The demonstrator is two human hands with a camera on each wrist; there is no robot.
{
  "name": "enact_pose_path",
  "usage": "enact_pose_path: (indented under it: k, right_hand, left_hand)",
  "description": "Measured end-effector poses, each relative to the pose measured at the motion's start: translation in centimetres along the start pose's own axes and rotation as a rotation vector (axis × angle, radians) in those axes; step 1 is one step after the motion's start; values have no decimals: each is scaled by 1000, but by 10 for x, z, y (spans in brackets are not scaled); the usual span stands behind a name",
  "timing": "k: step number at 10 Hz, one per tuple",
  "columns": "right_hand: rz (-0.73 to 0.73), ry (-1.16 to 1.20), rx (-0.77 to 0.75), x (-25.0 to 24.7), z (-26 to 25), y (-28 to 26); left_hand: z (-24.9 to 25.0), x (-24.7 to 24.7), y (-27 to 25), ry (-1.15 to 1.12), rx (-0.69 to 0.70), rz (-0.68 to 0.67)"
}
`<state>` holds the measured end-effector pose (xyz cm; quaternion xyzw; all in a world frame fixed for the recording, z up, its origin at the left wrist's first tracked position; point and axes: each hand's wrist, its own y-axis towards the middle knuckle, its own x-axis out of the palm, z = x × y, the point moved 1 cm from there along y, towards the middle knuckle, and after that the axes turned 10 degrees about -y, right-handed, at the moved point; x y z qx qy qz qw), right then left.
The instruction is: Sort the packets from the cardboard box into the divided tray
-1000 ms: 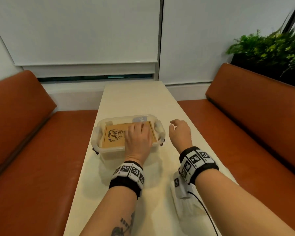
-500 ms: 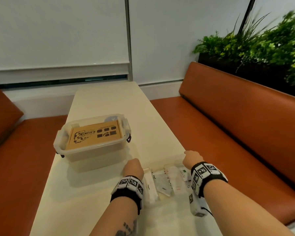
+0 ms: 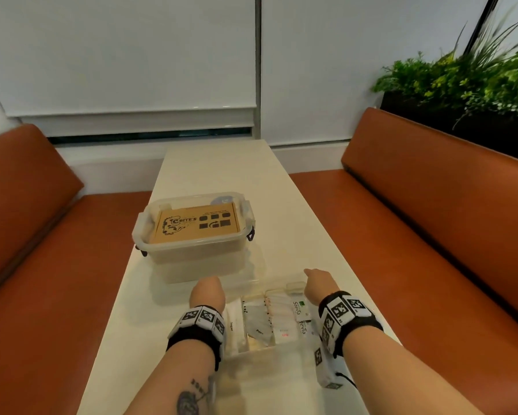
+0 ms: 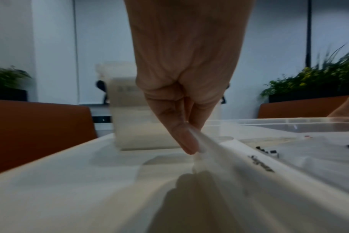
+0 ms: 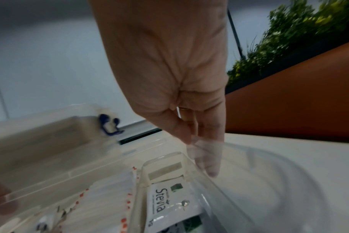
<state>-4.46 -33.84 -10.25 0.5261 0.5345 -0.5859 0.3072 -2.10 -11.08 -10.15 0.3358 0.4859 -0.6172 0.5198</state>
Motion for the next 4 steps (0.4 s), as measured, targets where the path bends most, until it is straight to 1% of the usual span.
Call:
enact_pose_path:
  k: [1, 2, 3, 4]
  right_hand:
    - [-9, -21, -42, 7, -24, -6]
    - [-17, -9, -53, 8, -35, -13]
    - [15, 92, -59, 3, -34, -20]
    - [154, 182, -65, 6, -15, -46]
  left_hand:
    - [-26, -7, -2, 8, -34, 17]
    - [-39, -9, -6, -52, -68, -5]
    - [-42, -14, -9, -253, -42, 102]
    - [-48, -4, -37, -424, 47, 212]
